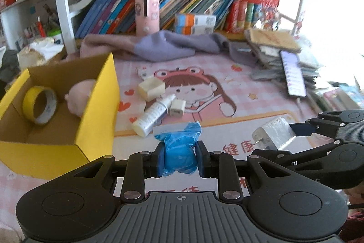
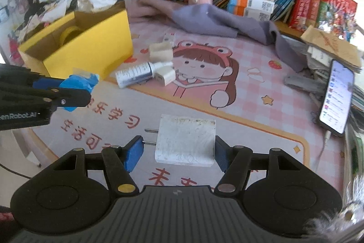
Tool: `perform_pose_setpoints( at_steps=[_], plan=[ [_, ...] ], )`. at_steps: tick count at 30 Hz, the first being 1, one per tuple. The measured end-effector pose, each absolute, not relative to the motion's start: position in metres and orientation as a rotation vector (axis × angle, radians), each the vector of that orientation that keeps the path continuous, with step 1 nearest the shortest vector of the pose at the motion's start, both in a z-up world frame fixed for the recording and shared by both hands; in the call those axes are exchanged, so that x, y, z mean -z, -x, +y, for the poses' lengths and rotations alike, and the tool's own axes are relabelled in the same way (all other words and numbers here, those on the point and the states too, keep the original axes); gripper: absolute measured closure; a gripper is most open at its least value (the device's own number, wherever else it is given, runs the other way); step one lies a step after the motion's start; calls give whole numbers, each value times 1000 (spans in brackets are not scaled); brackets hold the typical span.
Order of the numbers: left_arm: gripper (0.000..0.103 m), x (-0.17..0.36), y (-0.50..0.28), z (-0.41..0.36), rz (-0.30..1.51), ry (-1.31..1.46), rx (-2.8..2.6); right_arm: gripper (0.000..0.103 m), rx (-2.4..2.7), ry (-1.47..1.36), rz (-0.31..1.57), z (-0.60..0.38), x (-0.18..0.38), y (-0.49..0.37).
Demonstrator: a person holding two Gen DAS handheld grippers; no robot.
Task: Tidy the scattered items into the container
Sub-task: 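Lift blue bag with left tool while right tool carries charger toward yellow box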
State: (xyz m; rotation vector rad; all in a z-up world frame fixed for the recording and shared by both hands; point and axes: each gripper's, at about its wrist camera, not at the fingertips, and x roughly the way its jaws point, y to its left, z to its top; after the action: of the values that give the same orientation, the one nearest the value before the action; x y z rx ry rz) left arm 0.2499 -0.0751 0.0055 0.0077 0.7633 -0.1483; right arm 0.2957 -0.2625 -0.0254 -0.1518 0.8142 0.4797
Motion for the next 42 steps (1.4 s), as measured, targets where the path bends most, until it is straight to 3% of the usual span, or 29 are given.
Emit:
perform_pose_setpoints(
  at_steps=[24, 42],
  plan=[
    [77, -17, -161, -23, 642, -114, 303, 40, -301, 108, 736, -207, -3, -195],
    [77, 4, -88, 44, 719, -108, 330, 40, -310, 111, 806, -129, 14, -105]
  ],
)
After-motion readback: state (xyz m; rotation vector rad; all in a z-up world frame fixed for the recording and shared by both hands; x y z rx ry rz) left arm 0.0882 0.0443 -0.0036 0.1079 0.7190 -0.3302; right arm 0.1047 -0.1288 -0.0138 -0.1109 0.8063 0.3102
